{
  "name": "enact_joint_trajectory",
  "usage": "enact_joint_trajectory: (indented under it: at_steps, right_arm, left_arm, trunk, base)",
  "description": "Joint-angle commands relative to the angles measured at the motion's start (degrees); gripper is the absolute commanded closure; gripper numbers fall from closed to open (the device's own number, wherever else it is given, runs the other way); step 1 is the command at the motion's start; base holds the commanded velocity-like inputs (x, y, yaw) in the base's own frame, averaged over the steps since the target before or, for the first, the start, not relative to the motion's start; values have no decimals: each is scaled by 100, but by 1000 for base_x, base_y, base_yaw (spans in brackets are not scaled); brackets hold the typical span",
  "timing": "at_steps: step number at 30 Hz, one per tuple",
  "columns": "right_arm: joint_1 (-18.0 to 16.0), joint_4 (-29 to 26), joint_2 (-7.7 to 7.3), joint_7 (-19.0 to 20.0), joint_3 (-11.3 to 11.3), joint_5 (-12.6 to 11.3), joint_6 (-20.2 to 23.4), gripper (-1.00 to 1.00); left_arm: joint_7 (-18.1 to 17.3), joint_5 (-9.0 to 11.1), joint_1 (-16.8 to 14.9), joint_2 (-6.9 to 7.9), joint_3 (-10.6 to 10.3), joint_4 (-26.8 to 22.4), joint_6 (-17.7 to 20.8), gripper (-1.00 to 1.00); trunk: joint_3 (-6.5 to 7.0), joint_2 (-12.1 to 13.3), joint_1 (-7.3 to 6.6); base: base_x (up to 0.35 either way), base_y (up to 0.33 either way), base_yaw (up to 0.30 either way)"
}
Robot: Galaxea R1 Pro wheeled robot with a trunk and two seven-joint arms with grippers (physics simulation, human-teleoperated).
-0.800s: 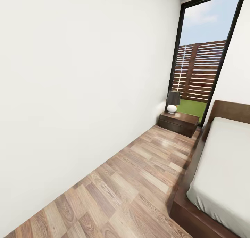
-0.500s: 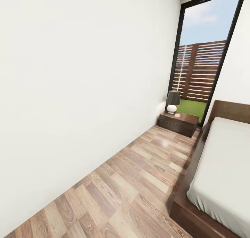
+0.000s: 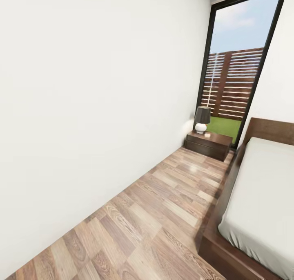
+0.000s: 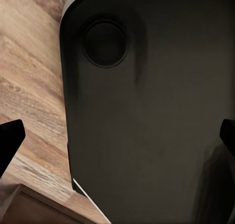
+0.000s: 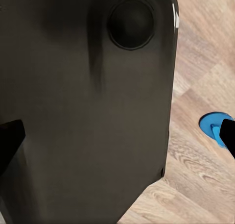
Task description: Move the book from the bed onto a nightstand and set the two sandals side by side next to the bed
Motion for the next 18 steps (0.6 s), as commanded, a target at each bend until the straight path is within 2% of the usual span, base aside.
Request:
enact_joint_trajectory:
  at_steps: [1, 18]
  right_arm:
    - [-2, 0, 0, 1, -4, -2, 9, -100]
    - [-2, 1, -4, -21, -20, -2, 12, -100]
  left_arm:
    - [-4, 1, 1, 2, 4, -8, 7, -100]
    - [5, -8, 1, 17, -1, -11, -4, -100]
  trunk:
    - [-4, -2, 0]
    - [-4, -2, 0]
  base:
    - [0, 0, -170]
    - [0, 0, -263]
